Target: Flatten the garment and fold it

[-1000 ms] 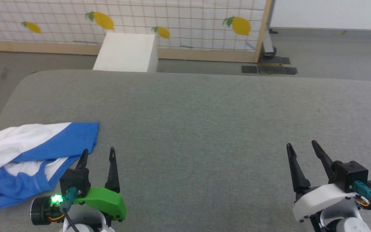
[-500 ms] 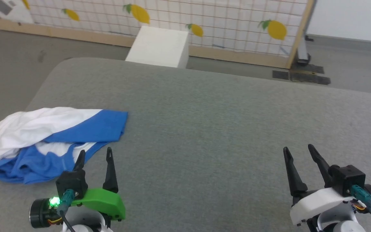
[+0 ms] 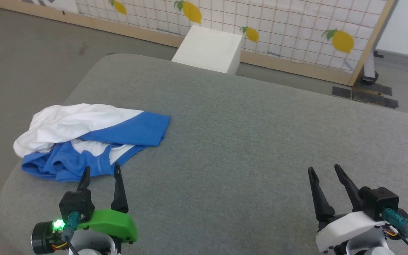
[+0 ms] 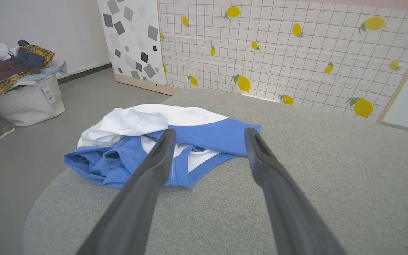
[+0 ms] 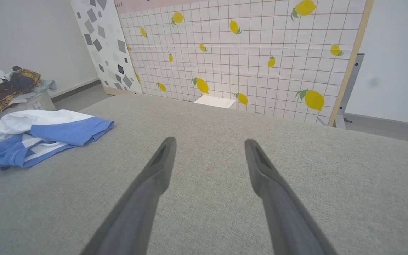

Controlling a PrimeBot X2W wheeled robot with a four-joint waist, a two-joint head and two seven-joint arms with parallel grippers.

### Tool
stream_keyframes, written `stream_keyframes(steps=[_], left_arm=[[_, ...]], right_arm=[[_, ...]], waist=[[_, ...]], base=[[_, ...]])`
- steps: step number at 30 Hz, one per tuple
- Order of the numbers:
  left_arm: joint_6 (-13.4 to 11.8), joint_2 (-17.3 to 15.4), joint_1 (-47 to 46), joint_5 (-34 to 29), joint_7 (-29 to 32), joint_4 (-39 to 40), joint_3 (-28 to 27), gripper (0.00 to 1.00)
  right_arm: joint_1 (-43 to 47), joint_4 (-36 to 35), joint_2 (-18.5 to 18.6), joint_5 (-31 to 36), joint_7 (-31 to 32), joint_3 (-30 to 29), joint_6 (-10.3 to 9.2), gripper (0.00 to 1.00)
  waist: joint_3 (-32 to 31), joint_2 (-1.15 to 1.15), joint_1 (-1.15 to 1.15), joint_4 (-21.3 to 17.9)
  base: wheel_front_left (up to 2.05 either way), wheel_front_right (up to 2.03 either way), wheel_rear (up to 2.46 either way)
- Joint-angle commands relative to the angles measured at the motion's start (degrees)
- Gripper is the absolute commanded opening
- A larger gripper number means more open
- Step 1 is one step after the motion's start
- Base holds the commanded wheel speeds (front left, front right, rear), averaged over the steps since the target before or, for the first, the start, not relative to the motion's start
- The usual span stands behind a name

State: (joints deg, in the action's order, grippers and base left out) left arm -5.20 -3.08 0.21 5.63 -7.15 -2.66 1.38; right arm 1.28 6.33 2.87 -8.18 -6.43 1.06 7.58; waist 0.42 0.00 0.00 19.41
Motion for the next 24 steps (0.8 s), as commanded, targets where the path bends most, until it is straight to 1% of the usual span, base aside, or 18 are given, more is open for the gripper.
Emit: stream_keyframes(steps=[1, 24], left_arm=[[-0.51, 0.1, 1.12, 0.7, -0.54, -0.03, 0.22, 1.0], [-3.29, 0.14, 1.87, 2.42, -3.38, -0.9, 1.56, 1.0]], right_arm=[[0.83, 0.33, 0.01, -0.72, -0.63, 0.09, -0.04, 1.0], [0.65, 2.55, 0.01, -2.71, -2.51, 1.84, -0.06, 1.0]], waist=[[-0.04, 0.0, 0.0, 0.89], [0.46, 0.0, 0.0, 8.16]], base=[[-0.06, -0.06, -0.06], [0.0, 0.0, 0.0]])
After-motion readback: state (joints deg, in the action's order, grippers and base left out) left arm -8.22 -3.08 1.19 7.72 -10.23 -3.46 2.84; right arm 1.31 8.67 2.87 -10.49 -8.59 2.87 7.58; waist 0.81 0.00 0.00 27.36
